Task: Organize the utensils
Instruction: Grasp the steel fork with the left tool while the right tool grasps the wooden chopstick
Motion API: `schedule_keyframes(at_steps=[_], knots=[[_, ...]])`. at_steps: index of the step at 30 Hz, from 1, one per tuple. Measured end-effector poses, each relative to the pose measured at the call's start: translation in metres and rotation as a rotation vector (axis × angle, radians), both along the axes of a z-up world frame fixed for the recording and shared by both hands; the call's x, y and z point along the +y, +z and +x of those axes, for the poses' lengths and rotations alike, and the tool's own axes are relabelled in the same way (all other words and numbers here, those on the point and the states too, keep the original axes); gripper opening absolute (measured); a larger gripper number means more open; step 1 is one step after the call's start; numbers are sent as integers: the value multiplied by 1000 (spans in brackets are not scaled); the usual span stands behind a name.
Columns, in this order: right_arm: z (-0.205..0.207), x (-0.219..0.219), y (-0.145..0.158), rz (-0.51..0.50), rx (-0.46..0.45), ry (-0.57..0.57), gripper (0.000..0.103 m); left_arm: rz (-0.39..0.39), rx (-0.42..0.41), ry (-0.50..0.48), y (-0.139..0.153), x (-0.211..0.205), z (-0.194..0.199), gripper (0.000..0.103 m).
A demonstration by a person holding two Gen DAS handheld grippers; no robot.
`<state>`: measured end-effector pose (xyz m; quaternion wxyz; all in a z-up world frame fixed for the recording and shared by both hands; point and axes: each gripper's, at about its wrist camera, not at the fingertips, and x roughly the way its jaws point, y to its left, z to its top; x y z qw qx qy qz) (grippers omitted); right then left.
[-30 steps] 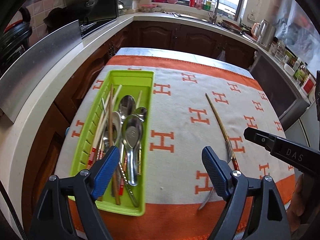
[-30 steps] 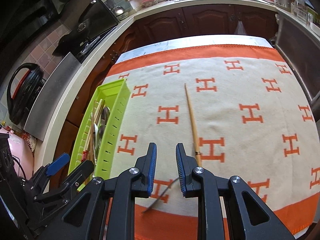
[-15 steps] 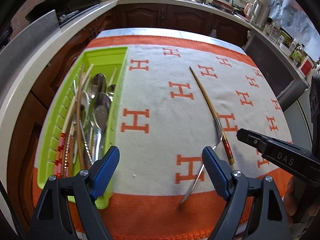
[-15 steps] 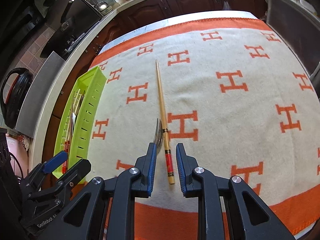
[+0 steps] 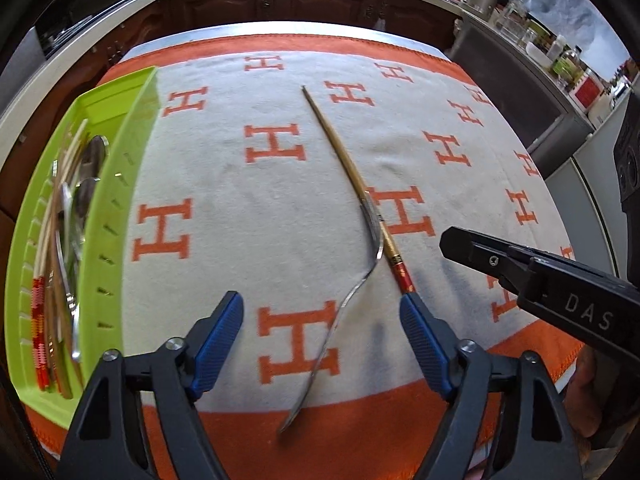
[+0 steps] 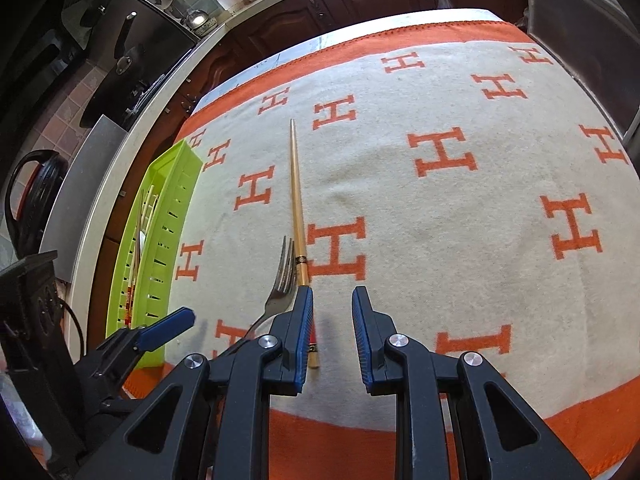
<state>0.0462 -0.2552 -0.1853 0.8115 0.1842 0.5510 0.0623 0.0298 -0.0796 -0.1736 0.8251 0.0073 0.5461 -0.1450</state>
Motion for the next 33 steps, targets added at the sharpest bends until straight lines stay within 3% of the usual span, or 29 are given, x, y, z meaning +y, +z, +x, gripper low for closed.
schedule_keyframes(at_steps=[4,8,12,16,21,23,33], knots=[[2,-8,-6,8,12,-6,21,9,8,-35,-10,-14,2,64],[4,-13,-10,11,17,-9,21,21,-40,-46,-12,-19,3,58],[6,-16,-14,19,23,-12,21,69,-100,-38,-13,-23,3,40],[5,-18,-15,22,26,-12,21,54,-115,-22,-13,-18,4,27],[5,-16,-15,17,27,-5,21,73,-118,-15,-12,-18,5,22],[5,-15,-15,15,26,-5,21,62,-115,-20,-12,-19,5,11],[8,-8,-13,-11,18,14,21,-56,-49,49,-11,5,11,2]])
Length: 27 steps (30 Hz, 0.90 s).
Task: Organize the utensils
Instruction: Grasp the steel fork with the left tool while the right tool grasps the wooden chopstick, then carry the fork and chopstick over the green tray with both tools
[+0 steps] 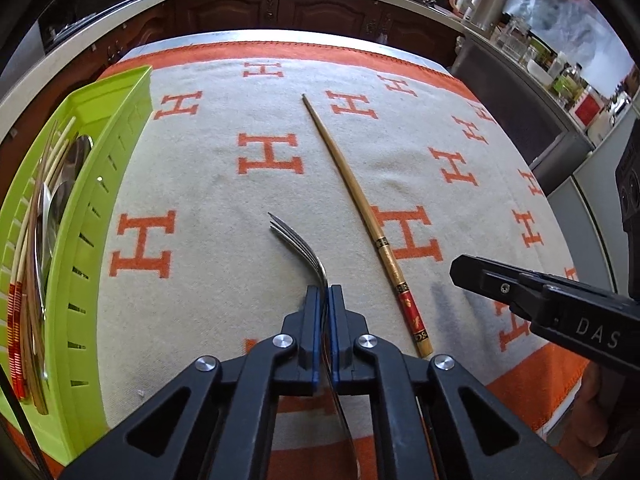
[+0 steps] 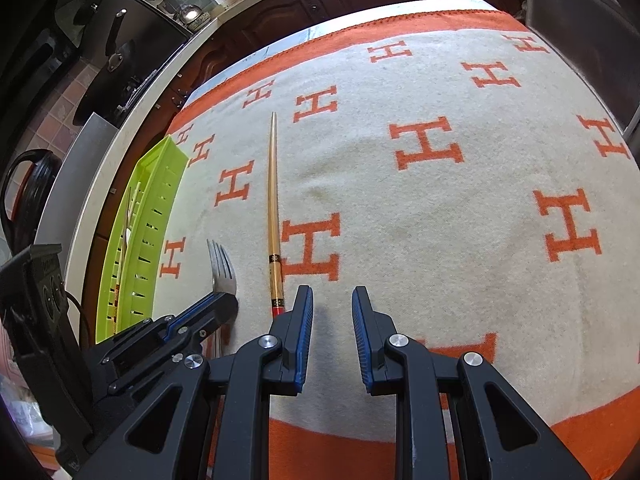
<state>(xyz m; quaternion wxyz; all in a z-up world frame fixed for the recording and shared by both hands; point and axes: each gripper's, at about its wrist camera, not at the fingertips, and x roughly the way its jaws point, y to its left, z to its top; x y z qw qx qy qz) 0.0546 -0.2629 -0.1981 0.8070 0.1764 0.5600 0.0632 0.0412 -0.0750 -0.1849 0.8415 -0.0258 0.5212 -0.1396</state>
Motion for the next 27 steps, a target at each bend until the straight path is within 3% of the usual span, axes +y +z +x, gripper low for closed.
schedule_keyframes(at_steps=[6,13,18,23,27], knots=[[8,15,2,-23,-10,48,20,-38,-8,35,19,22,-3,1],[31,43,-6,-100,-11,136,20,-68,-91,102,75,60,-8,1],[47,70,-9,-235,-63,202,27,-69,-156,179,111,101,-5,1],[51,94,-14,-382,-129,255,26,-77,-168,249,125,141,-7,0],[55,105,-16,-413,-162,274,7,-71,-200,273,137,158,-16,0]])
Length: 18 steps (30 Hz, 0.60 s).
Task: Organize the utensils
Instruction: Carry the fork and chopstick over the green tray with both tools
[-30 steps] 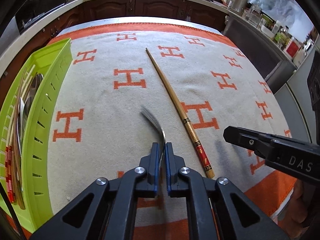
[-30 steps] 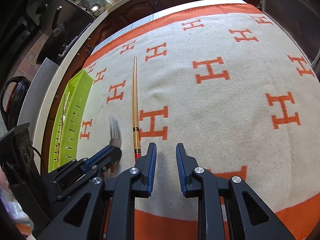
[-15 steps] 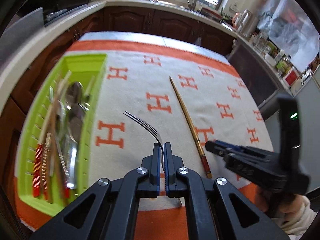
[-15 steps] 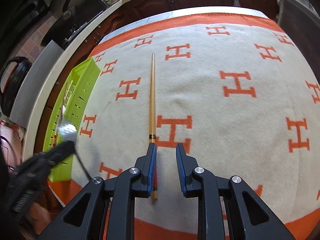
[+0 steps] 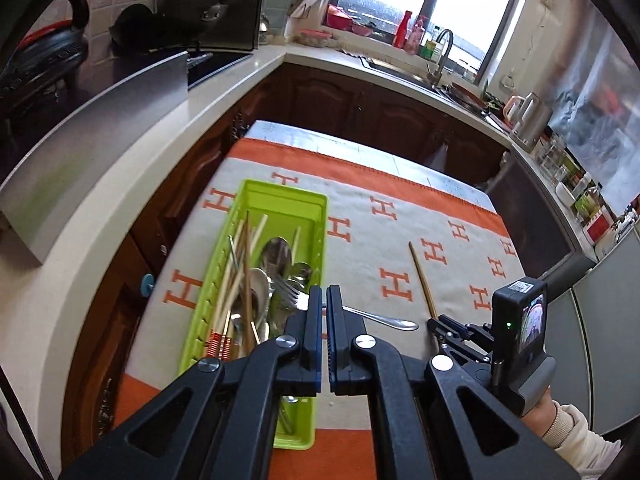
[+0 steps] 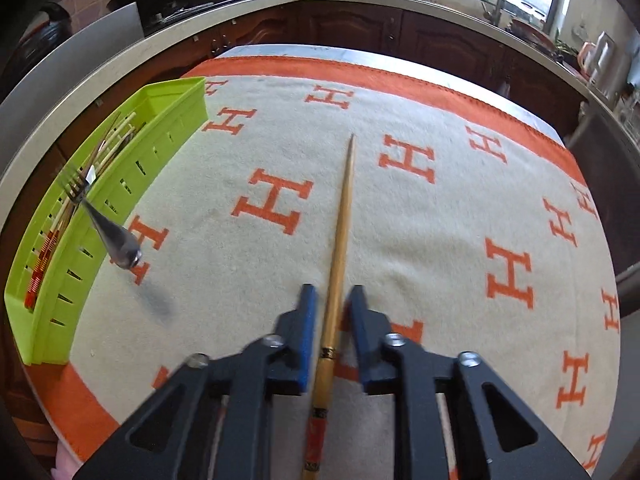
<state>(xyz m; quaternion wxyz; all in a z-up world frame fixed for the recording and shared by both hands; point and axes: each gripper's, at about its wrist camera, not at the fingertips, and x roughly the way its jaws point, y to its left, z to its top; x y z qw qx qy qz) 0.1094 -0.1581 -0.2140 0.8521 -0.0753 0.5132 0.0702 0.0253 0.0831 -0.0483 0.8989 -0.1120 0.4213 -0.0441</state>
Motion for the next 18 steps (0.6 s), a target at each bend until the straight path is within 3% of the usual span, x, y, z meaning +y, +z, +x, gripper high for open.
schedule_keyframes(at_steps=[3,6,13,18], knots=[[5,3,0,-1,13,-10,6,4,-11,16,3,7,-4,0],[9,-1,7,110,69,-34,6,-6,-4,40,0,15,-6,0],[-4,29,68,295,62,65,6,-25,59,90,-22,34,-10,0],[-5,77,95,381,121,140,6,-14,97,127,-39,48,-15,0]])
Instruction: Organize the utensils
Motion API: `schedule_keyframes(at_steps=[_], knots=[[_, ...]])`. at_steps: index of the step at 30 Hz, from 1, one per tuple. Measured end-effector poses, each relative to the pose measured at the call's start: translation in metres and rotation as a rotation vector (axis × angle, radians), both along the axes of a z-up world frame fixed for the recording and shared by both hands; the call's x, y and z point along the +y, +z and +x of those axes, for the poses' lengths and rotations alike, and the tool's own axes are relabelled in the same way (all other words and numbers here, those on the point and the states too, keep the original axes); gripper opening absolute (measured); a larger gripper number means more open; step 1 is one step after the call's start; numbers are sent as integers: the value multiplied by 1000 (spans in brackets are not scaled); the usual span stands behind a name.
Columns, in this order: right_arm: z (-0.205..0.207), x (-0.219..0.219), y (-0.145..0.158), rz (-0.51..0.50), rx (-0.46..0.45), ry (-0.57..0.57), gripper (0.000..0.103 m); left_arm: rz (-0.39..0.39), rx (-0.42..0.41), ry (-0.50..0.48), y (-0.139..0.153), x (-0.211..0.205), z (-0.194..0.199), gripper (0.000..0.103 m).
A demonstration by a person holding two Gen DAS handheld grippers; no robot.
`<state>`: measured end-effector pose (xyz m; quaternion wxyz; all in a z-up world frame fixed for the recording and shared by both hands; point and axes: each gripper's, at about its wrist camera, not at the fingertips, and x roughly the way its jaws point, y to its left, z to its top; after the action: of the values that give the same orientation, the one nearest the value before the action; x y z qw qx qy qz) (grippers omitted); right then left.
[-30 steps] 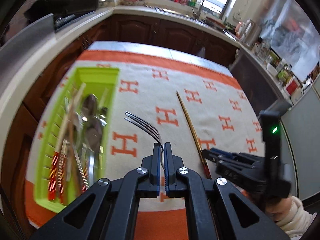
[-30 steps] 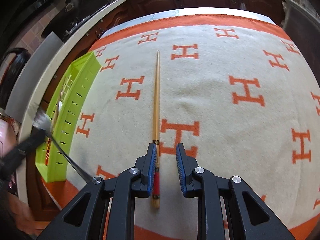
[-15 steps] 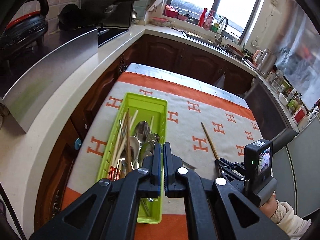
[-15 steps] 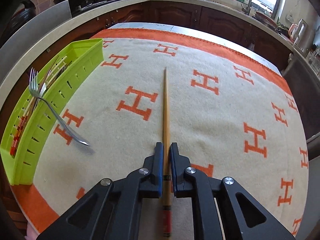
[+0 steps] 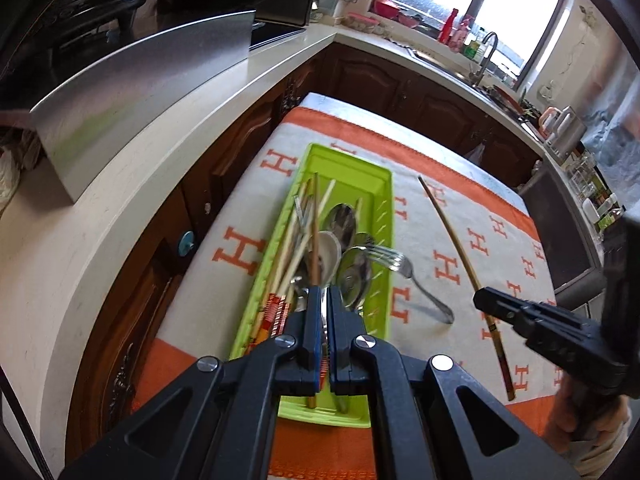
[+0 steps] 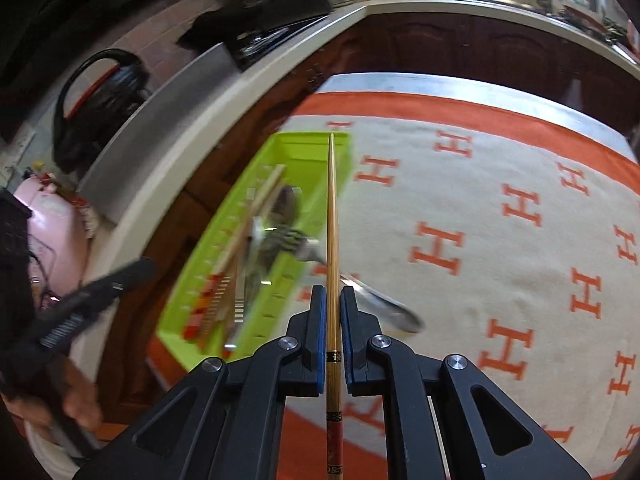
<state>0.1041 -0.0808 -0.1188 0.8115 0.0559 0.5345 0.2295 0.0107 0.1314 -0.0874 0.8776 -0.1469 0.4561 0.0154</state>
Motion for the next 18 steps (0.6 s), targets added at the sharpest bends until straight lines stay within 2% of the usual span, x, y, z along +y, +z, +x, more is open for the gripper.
schedule_keyframes(at_steps=[7,12,18], knots=[[12,66,7,33,79,-28,6,3,32,60,-16,26,-2,1],[34,100,-7,44,140,-37,8,-9,33,69,-25,37,-2,5],[47,107,-13,-54,88,-16,12,-41,38,74,-34,48,-2,5]])
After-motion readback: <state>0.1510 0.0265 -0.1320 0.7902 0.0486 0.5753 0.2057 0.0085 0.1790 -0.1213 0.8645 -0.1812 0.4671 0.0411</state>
